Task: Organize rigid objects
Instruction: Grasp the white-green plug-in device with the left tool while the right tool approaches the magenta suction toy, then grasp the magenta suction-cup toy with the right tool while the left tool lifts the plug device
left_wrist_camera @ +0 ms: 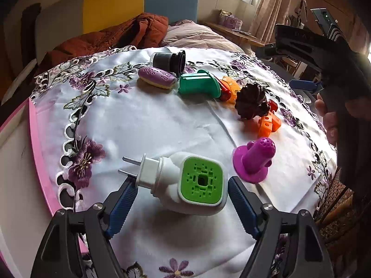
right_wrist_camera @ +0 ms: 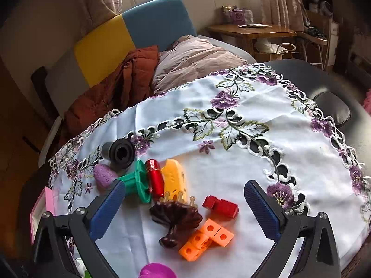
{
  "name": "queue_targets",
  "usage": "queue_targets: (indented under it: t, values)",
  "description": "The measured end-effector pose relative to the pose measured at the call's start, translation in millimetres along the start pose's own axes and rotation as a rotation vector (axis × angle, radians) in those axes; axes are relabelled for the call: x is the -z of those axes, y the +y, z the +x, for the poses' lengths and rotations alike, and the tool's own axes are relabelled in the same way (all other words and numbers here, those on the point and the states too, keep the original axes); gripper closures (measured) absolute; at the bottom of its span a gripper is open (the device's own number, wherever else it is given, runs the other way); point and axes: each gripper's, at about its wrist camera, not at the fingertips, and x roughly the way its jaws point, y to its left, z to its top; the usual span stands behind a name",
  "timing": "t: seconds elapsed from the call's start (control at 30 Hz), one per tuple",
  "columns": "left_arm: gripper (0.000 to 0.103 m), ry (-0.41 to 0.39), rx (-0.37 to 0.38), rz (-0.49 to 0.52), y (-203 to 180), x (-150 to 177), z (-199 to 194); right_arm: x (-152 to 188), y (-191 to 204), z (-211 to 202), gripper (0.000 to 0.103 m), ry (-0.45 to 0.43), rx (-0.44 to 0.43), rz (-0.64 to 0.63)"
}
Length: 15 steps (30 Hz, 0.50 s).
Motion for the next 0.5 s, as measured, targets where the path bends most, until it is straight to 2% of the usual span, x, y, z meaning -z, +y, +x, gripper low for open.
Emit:
queue_targets:
  t: [0.1,0.2,0.3,0.4,0.5]
  values:
    - [0.022,-0.010,-0.010,0.005,3,7,-6,15,17,-12,0.005,0.024,-0.036,-0.066]
    - [0.022,-0.014,0.007,-0.017,9,10,-9,40,33,-21,0.018,0.086,-0.077,-0.133]
    - [0.022,-0.020,0.014,-0.031,12,12,-10,67,43,-22,0.027,0.141,-0.066,-0.188]
    - [0.022,-0.025,0.018,-0.036,13,14,-11,88,43,-11,0.030,0.199,-0.043,-0.201]
    - [0.023,-0.031,0.024,-0.043,14,15,-15,104,47,8,0.069,0.267,0.006,-0.243]
